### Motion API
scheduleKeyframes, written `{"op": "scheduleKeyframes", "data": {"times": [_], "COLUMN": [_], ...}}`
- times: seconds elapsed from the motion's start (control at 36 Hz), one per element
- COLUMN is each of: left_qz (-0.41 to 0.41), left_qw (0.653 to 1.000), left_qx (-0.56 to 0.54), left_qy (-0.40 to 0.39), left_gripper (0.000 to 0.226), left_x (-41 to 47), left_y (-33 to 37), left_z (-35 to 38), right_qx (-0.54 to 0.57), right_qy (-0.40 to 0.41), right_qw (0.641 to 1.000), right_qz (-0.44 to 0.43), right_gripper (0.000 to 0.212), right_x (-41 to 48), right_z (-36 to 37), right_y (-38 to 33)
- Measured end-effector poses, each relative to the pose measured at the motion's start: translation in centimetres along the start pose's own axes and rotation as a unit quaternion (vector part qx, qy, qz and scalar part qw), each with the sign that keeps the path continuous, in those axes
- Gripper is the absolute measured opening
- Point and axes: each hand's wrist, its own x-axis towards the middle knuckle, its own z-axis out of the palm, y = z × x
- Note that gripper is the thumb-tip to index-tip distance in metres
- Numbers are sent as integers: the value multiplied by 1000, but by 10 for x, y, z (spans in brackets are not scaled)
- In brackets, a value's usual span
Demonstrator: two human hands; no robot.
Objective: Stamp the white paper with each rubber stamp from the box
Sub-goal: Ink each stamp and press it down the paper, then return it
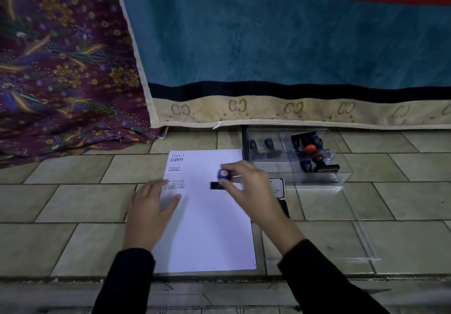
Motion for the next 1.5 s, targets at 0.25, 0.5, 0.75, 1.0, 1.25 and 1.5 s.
{"op": "scheduleKeyframes", "data": {"times": [0.25, 0.5, 0.75, 1.0, 1.25, 1.5], "left_qz": [-29, -30, -22, -34, -104, 96], "left_qw": [998, 997, 997, 998, 980, 990], "left_qx": [59, 76, 76, 41, -164, -100], "left_qy": [9, 10, 24, 33, 31, 7], "left_gripper": [71, 65, 44, 59, 57, 54], "left_x": [-8, -6, -6, -5, -1, -8], "left_y": [-31, -33, -36, -36, -36, 49], "left_z": [12, 14, 18, 14, 5, 25], "right_qx": [-48, -74, -102, 34, 123, -57], "right_qy": [-122, -164, -174, -10, 96, 98], "right_qw": [991, 984, 979, 998, 980, 991], "right_qz": [-9, 12, 0, 51, 122, 66], "right_gripper": [20, 22, 20, 27, 24, 29], "right_x": [39, 44, 39, 40, -2, -57], "right_z": [83, 107, 118, 89, -14, -46], "right_y": [-24, -21, -21, -11, 13, 39]}}
